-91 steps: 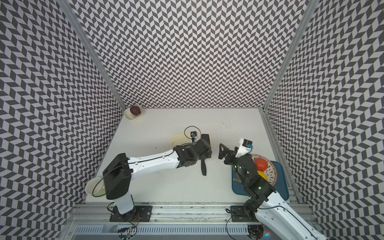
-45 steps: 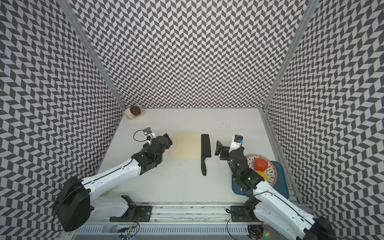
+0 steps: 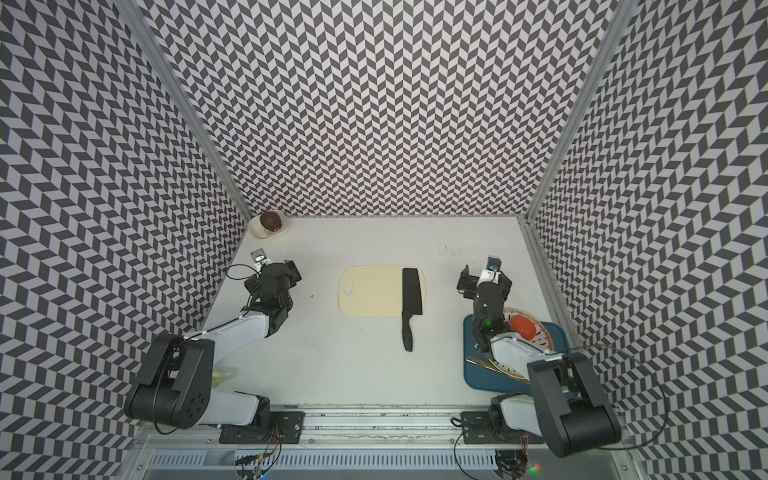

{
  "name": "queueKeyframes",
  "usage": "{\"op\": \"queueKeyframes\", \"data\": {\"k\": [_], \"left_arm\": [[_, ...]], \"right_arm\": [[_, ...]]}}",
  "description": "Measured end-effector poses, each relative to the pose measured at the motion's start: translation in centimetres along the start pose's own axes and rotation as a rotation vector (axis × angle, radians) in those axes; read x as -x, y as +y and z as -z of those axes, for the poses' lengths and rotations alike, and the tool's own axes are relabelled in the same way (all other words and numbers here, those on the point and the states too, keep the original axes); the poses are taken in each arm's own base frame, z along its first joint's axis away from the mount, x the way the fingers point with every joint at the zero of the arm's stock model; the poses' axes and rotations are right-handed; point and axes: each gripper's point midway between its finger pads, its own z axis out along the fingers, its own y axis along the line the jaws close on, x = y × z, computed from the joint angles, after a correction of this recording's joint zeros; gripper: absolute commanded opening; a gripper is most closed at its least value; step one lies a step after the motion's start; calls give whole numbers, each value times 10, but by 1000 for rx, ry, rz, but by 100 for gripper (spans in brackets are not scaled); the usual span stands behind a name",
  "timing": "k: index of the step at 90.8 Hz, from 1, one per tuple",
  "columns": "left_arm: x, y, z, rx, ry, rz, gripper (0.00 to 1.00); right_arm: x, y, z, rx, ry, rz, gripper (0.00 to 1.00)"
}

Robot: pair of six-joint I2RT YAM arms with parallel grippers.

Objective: Align the knife with the edge of the cutting board
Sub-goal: Reset both arms

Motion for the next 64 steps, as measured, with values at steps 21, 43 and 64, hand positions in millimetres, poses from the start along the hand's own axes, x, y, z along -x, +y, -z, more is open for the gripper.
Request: {"op": "queueKeyframes", "data": {"k": [21, 43, 64], "left_arm": [[-27, 17, -22, 1, 24, -59, 100], [-25, 19, -24, -80, -22, -11, 100], [-26, -1, -12, -255, -66, -39, 100]], "right_arm": [[-20, -20, -4, 0, -34, 30, 100], [-40, -14, 7, 76, -58, 60, 100], [-15, -13, 1, 61, -132, 30, 100]]}}
